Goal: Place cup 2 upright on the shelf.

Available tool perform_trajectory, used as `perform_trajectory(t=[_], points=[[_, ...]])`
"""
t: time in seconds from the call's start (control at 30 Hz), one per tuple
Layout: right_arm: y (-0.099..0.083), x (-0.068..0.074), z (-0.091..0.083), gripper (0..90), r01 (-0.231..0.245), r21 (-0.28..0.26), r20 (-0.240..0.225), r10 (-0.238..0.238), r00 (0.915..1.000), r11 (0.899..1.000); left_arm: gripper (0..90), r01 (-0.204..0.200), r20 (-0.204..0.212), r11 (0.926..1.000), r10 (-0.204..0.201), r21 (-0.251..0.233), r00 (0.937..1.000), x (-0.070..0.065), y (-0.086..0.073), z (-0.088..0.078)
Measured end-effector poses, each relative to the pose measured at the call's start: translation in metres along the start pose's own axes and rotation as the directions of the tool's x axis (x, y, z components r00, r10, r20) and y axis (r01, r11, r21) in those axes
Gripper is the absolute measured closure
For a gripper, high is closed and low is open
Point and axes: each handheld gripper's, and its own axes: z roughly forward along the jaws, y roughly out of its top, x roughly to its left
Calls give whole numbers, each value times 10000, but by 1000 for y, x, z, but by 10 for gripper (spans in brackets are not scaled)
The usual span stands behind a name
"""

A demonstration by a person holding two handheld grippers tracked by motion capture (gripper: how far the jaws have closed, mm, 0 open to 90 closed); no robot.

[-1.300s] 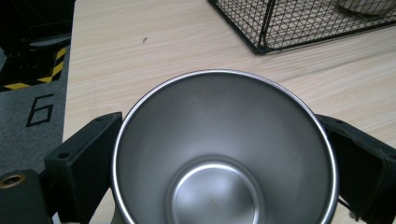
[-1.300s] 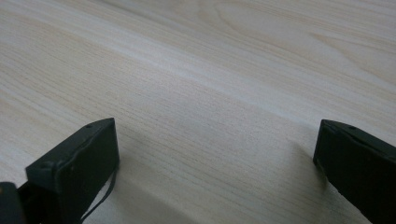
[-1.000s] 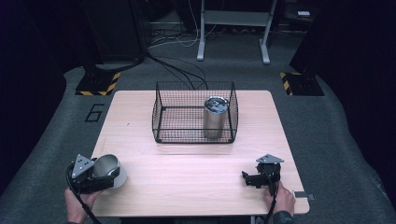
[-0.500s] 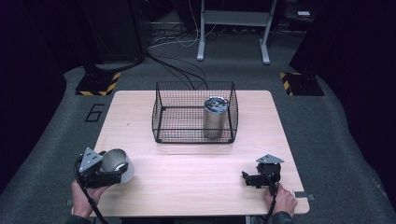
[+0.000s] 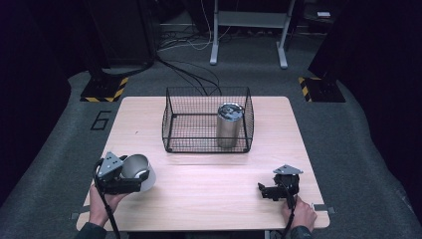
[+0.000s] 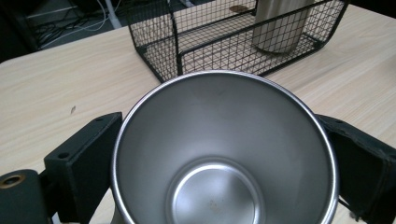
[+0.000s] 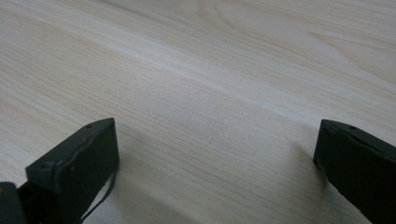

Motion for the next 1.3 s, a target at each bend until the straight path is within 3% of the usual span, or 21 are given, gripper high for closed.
perform_trajectory(t=[0.57, 1.3], points=[[0, 0, 0, 0, 6, 49, 0, -6, 10000, 10000, 63, -646, 567, 9975, 662, -300, 9962, -8, 41, 12], [0, 0, 0, 0, 11, 74, -10, -11, 10000, 10000, 62, -1235, 1462, 9920, 1262, -275, 9812, -29, 86, 42]])
